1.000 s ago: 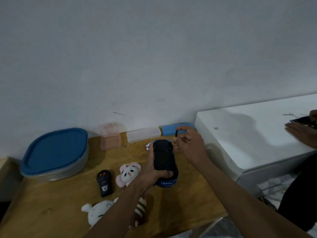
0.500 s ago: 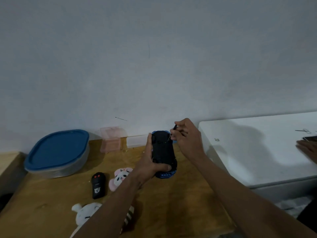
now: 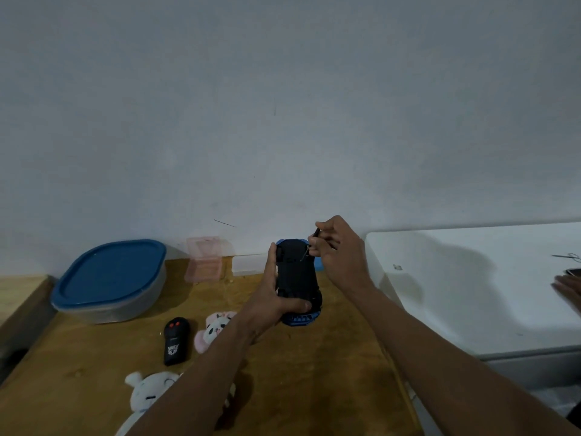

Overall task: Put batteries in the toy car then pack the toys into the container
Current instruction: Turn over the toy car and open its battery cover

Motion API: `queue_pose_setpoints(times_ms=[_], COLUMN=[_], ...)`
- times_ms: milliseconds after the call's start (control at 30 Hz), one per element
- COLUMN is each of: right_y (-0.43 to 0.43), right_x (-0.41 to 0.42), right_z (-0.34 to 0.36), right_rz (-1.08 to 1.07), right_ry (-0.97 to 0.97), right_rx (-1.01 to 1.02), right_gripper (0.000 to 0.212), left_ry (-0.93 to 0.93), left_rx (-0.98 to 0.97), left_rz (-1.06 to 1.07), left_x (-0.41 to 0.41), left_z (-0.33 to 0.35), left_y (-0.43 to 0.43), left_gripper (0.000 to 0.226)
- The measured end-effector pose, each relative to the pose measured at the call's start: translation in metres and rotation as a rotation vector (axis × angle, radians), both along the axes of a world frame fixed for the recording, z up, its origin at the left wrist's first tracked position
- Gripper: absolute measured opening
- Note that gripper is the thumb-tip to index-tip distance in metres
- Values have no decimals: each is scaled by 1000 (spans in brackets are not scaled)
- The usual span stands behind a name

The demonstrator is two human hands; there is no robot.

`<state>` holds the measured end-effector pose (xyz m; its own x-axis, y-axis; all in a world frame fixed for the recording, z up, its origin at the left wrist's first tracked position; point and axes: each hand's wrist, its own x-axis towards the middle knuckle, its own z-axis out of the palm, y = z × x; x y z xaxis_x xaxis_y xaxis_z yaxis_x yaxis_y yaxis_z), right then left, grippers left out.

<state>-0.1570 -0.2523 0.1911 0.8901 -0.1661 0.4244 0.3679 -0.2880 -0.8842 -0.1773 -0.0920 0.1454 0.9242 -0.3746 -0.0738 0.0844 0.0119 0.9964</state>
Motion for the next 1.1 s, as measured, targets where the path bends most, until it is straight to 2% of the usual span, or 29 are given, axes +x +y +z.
queue_pose_setpoints(times_ms=[367, 533, 933, 1100], right_y=[-1, -2, 1, -1], right_x=[-1, 0, -4, -5], right_z=[-3, -4, 1, -1], right_rz=[-13, -40, -72, -72], right_ry=[2, -58, -74, -84], right_rx=[-58, -149, -157, -160], right_gripper=[7, 6, 10, 6], left_ry=[26, 53, 35, 25], left_rx=[-14, -20, 13, 8], left_rz=[-16, -21, -39, -43], left_x=[-1, -2, -3, -3], left_z=[-2, -6, -9, -13], left_y=[0, 1, 1, 1], left_gripper=[130, 130, 130, 128])
